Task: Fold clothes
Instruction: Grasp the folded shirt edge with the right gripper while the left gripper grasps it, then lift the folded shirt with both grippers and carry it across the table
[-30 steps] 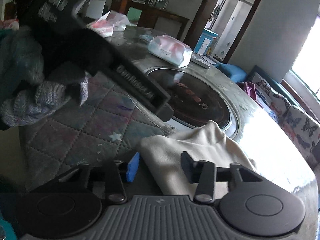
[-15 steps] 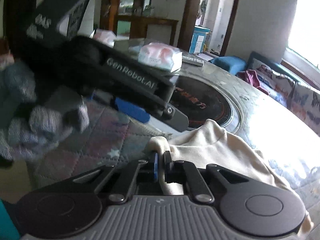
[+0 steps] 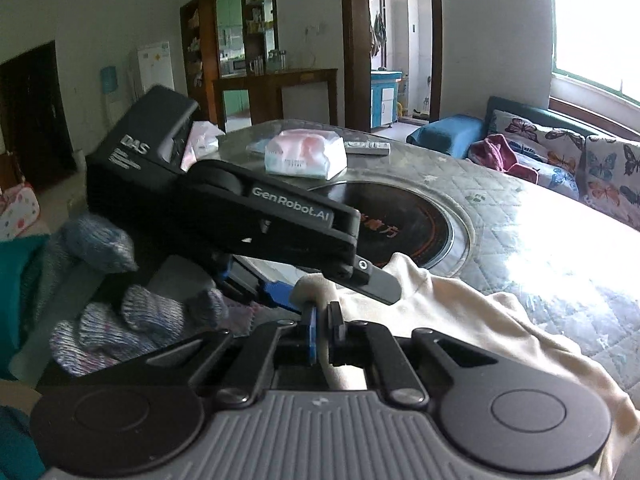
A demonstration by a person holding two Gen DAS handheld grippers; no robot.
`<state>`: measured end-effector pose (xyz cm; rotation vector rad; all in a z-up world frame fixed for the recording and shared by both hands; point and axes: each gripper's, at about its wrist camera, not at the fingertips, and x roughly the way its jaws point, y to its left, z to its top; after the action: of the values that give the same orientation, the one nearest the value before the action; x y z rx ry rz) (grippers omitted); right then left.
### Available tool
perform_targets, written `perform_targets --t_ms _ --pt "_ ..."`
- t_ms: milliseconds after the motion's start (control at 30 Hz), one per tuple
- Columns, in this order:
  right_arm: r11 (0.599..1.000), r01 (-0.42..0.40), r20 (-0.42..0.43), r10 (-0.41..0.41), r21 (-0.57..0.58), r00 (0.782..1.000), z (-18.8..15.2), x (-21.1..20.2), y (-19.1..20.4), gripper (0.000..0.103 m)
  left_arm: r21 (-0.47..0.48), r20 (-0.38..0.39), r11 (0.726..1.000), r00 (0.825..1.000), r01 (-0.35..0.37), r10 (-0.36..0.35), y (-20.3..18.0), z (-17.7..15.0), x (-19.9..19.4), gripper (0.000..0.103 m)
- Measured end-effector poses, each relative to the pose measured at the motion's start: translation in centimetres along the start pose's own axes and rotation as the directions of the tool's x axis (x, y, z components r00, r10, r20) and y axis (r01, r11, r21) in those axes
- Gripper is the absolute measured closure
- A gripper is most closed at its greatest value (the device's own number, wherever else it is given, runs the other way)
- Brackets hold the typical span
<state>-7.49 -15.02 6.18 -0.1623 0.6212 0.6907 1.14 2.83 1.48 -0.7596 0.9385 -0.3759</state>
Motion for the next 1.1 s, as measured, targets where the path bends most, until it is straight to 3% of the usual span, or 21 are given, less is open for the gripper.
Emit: perform_targets --t_ms 133,200,267,367,600,733,833,1000,1100 --pt "1.0 -0.017 0.015 0.017 0.002 1.0 0.0 -0.4 0.3 0.099 -0.046 -0.015 0.998 0.999 0.036 -0.037 0.3 0.0 0.6 0.035" --pt "0.999 -0.033 0.017 0.033 -0.002 0.999 -0.1 -0.6 0.4 0.099 -0.064 -0.024 0.997 0.998 0.05 -0.051 0.6 -0.1 0.9 0.045" --pt "0.999 -0.044 0.017 0.044 -0.004 0.999 -0.3 -0.8 0.5 0.099 -0.088 -0.036 0.994 0.997 0.06 -0.063 1.1 -0.2 1.3 0.064" --pt "0.998 -0.058 0.01 0.058 -0.01 0.998 -0.6 -0.7 0.6 0.099 -0.113 -0.047 0.991 0.996 0.069 -0.075 1.8 -0.2 1.7 0.079" --pt "0.998 -0.053 0.012 0.053 0.024 0.999 -1.9 -1.7 -0.1 0.093 -0.08 -0.053 0.995 0.997 0.058 -0.063 1.8 0.0 1.9 0.085" --pt "0.993 0.035 0.014 -0.037 0.113 0.999 -3.0 -3.6 -2.7 0.088 -0.055 -0.049 0.997 0.997 0.049 -0.052 1.4 -0.2 1.9 0.085" --pt "0.968 0.152 0.004 -0.156 0.201 0.988 -4.2 -5.0 -5.7 0.084 -0.048 -0.048 0.998 0.998 0.045 -0.047 1.3 -0.3 1.8 0.085" --pt "0.873 0.344 -0.053 -0.347 0.345 0.936 -6.7 -6.5 -11.1 0.071 -0.028 -0.046 0.999 0.998 0.034 -0.036 1.2 -0.6 1.7 0.085" --pt "0.82 0.387 -0.07 -0.396 0.421 0.916 -8.1 -6.8 -13.5 0.068 -0.012 -0.044 1.0 0.999 0.025 -0.025 1.0 -0.6 1.6 0.085"
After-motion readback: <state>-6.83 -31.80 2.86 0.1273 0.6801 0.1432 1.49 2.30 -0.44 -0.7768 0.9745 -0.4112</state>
